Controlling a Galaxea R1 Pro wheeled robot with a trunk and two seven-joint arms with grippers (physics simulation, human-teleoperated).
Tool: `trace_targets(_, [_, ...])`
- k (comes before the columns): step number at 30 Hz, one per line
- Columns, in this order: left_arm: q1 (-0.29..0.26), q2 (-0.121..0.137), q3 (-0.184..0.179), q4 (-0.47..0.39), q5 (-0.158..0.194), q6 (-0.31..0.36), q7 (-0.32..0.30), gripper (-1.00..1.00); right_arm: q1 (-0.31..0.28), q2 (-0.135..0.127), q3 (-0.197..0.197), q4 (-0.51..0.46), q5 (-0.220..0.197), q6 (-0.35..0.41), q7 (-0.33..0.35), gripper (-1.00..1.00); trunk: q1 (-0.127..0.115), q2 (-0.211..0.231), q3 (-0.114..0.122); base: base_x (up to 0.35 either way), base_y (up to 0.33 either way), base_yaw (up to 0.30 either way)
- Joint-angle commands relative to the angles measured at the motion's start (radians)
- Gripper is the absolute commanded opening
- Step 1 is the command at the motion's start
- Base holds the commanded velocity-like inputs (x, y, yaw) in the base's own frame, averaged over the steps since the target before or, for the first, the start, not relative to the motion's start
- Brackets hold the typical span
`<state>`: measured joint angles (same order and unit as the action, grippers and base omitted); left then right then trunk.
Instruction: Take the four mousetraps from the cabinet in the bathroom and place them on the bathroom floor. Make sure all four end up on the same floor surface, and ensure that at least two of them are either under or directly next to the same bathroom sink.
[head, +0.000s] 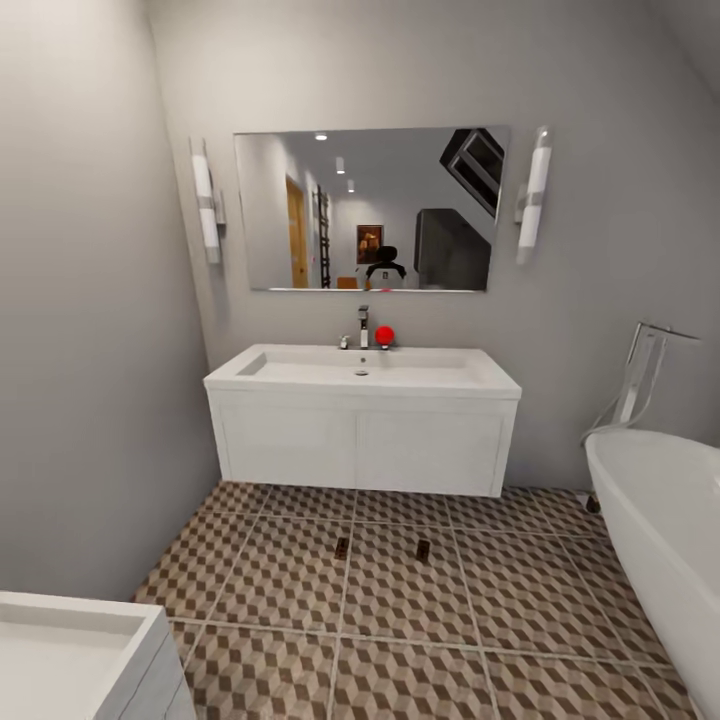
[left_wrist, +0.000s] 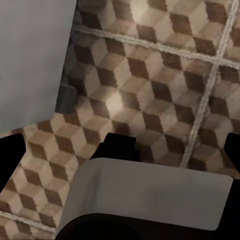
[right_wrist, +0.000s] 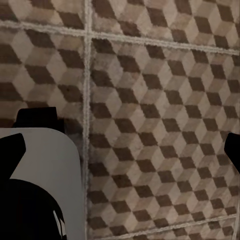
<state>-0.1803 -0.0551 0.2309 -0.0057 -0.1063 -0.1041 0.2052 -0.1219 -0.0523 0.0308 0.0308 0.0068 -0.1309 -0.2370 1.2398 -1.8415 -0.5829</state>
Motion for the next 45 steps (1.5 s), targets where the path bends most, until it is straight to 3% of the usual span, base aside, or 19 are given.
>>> trace_targets(1, [-0.001,0.0,0.008,0.001,-0.01,-0.003,0.004,1.0,-0.001,0.0,0.003,0.003,0.001,-0.005,-0.003,1.0,0.0,-0.001,-0.001,0.0,0.0,0.258])
trace_targets(45, [-0.001,0.009,0.006,-0.015,-0.018,-0.009,-0.001,1.0,-0.001,0.003,0.006,0.001,0.015,-0.008,-0.001,1.0,0.0,-0.001,-0.001,0.0,0.0,0.281])
